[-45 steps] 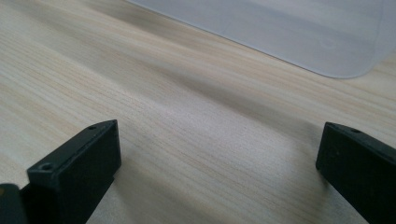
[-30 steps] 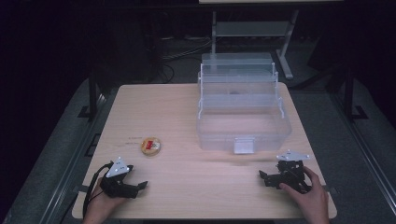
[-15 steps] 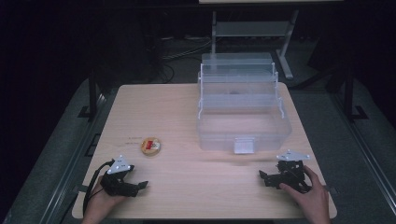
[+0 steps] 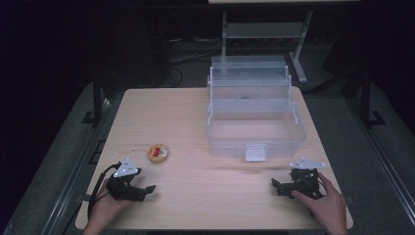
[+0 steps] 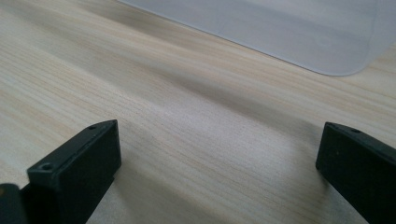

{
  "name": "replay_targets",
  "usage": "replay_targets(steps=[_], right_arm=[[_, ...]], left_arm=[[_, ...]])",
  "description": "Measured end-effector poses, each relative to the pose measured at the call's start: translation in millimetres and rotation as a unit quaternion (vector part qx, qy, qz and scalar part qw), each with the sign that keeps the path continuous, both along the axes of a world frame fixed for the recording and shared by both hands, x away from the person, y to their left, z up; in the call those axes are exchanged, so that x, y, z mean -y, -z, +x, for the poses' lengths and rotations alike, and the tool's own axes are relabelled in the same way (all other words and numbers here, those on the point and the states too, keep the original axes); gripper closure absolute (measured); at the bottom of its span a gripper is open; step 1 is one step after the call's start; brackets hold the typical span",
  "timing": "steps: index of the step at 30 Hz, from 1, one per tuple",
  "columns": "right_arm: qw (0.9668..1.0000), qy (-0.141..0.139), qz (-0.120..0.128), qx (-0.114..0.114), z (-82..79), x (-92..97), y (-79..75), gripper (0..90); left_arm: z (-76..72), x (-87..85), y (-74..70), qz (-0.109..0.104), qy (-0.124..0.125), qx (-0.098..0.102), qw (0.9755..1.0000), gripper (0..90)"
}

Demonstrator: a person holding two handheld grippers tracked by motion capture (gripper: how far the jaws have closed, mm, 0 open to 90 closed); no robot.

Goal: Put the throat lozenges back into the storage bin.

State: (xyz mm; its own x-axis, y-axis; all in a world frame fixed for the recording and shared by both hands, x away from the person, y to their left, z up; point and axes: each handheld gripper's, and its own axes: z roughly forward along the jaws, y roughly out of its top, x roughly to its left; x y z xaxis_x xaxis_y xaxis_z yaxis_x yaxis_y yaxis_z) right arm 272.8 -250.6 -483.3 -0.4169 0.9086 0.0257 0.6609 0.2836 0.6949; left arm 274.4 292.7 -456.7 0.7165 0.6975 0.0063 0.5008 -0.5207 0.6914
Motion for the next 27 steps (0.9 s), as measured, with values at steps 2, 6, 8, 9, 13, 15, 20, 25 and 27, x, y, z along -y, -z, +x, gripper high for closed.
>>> replay_targets(steps=[2,6,8,9,13,15,20,25,27], right_arm=[[1.0000,0.000,0.000,0.000,0.0,-0.1,0.0,0.0],[1.0000,0.000,0.001,0.000,0.6,-0.4,0.1,0.0],[1.0000,0.000,0.001,0.001,1.0,-0.6,0.2,0.0],[1.0000,0.000,0.001,0.001,1.4,-0.6,0.2,0.0],[1.0000,0.000,0.001,0.001,1.5,-0.7,0.2,0.0],[1.0000,0.000,0.001,0.001,1.5,-0.7,0.2,0.0],[1.0000,0.000,0.001,0.001,1.5,-0.8,0.2,0.0],[1.0000,0.000,0.001,0.001,1.6,-0.7,0.2,0.0],[1.0000,0.000,0.001,0.001,1.6,-0.8,0.2,0.0]], left_arm=[[1.2,1.1,-1.1,0.001,0.001,0.001,1.0000,13.3],[3.1,2.4,-3.3,0.004,0.003,0.000,1.0000,13.3],[4.6,2.5,-4.8,0.006,0.003,0.002,1.0000,13.3],[5.3,2.4,-5.4,0.005,0.003,0.002,1.0000,13.3],[7.0,2.5,-7.2,0.002,0.003,0.001,1.0000,13.3],[7.9,2.3,-8.4,0.004,0.005,0.000,1.0000,13.3],[11.5,2.5,-13.1,0.002,0.001,-0.002,1.0000,13.3],[15.3,3.4,-16.7,0.004,-0.002,-0.005,1.0000,13.3],[18.5,3.9,-18.7,0.005,-0.005,-0.006,1.0000,13.3]])
